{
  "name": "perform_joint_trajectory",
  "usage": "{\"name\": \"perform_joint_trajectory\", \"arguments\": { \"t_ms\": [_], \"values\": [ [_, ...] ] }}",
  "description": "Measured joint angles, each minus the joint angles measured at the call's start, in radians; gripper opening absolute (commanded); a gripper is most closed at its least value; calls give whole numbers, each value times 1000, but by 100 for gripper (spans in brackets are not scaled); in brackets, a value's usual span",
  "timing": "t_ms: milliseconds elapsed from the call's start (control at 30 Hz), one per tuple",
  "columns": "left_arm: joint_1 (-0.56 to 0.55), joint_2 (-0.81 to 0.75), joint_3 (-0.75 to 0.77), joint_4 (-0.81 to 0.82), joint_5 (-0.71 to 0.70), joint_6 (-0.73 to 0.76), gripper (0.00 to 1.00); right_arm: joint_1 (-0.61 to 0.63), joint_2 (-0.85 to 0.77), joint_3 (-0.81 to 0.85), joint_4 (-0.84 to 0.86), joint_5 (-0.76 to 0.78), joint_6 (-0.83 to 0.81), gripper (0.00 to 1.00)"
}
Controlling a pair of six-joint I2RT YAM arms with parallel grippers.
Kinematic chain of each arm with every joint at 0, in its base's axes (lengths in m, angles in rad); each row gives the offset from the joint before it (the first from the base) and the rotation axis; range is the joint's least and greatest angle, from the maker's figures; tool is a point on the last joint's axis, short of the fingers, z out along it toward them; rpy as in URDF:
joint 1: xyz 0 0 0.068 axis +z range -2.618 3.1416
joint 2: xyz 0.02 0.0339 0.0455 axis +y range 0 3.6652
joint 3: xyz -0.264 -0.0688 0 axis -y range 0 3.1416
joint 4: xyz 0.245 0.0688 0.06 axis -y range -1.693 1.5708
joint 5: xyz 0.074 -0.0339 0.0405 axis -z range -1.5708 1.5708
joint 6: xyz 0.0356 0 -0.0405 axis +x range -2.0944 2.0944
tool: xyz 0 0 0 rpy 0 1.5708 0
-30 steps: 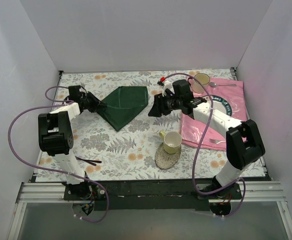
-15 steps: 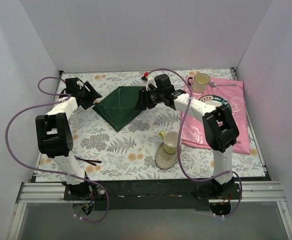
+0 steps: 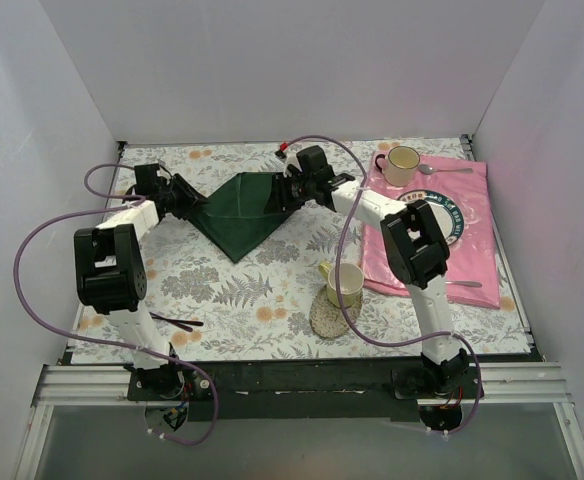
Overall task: Fold the napkin, place the utensils inside, and roll it up
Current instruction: Fold the napkin
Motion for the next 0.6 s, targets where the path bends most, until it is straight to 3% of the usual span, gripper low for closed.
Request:
{"name": "perform_joint_trajectory", "arguments": {
  "t_ms": [600],
  "values": [
    [-9,134,60,-90,-146,56,32,-3,126,79,-104,161,-102,38]
  ]
}}
